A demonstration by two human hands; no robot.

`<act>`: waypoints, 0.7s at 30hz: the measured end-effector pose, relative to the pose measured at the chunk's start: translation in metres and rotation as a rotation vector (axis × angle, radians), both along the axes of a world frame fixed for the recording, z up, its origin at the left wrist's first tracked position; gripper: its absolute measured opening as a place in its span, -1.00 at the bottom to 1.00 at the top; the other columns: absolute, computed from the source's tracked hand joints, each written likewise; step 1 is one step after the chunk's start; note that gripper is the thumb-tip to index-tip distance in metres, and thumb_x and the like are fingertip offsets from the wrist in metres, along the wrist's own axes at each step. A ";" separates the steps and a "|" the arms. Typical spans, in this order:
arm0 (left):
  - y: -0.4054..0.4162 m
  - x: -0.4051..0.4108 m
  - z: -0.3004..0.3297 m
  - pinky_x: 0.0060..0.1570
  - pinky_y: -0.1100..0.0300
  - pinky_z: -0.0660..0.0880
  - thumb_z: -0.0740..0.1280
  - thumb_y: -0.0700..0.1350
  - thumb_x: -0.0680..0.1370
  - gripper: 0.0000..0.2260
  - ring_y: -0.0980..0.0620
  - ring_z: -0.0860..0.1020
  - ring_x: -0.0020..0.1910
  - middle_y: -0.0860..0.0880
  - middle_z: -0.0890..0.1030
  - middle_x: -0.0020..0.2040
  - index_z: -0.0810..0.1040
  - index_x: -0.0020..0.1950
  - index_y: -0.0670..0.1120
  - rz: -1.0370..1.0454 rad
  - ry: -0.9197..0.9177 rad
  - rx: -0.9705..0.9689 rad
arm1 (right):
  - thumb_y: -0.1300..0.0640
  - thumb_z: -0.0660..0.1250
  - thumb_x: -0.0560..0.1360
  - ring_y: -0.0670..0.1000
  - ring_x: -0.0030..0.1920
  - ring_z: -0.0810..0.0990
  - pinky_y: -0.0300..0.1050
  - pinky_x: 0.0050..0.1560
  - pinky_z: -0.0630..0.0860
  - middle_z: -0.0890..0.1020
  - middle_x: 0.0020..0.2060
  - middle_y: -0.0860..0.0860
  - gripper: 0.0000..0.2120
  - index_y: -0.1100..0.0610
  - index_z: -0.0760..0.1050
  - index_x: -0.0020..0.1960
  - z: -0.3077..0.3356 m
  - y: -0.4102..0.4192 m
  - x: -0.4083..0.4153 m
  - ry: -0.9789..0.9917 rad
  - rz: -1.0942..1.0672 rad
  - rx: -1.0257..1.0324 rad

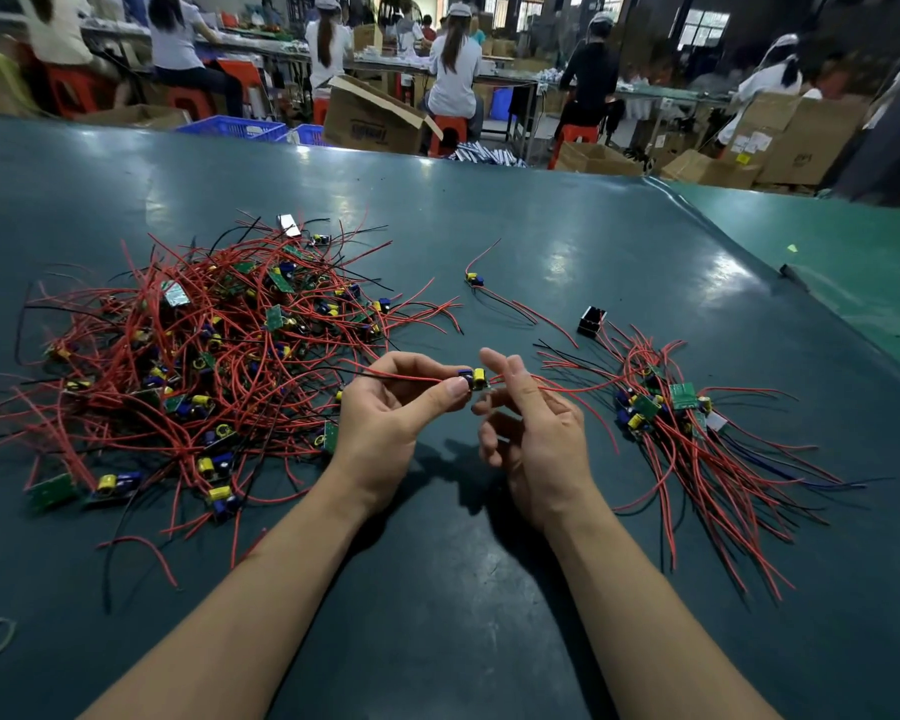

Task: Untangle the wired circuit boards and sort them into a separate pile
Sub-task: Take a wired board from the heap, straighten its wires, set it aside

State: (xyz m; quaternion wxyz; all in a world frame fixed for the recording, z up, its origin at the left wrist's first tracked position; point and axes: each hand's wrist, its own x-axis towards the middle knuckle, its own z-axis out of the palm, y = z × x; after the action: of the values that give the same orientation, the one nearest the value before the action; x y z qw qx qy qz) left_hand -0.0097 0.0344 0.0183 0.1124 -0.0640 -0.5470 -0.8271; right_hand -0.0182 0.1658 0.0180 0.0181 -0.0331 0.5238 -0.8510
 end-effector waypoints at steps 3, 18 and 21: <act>-0.002 -0.001 0.000 0.07 0.02 0.59 0.46 -0.21 0.30 -0.73 -0.09 0.66 -0.13 -0.13 0.70 -0.15 0.51 -0.05 -0.23 -0.033 -0.017 0.025 | 0.03 0.43 0.37 -0.03 -0.48 0.49 -0.26 -0.56 0.38 0.65 -0.26 0.02 -0.62 0.09 0.61 0.17 -0.003 0.001 0.002 0.036 0.092 0.027; -0.003 -0.003 -0.003 -0.19 0.23 0.56 0.37 -0.23 0.54 -0.88 0.05 0.61 -0.27 -0.10 0.70 -0.11 0.61 0.06 -0.13 0.042 -0.063 -0.178 | 0.12 0.40 0.54 -0.04 -0.56 0.52 -0.24 -0.62 0.39 0.62 -0.42 0.03 -0.84 0.23 0.56 -0.11 0.000 0.013 -0.007 0.082 -0.640 0.105; -0.004 -0.002 -0.003 -0.23 0.24 0.55 0.35 -0.24 0.56 -0.93 0.05 0.58 -0.31 -0.06 0.69 -0.22 0.62 -0.01 -0.14 0.049 -0.079 -0.195 | 0.05 0.40 0.54 -0.05 -0.52 0.58 -0.24 -0.57 0.45 0.64 -0.28 0.09 -0.78 0.20 0.50 -0.11 0.002 0.028 -0.011 -0.120 -0.769 -0.217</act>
State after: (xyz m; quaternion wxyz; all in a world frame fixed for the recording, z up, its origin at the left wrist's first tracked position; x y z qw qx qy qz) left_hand -0.0120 0.0304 0.0150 0.1044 -0.0286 -0.6301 -0.7689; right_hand -0.0295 0.1934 0.0201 -0.2747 0.2135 0.4032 -0.8464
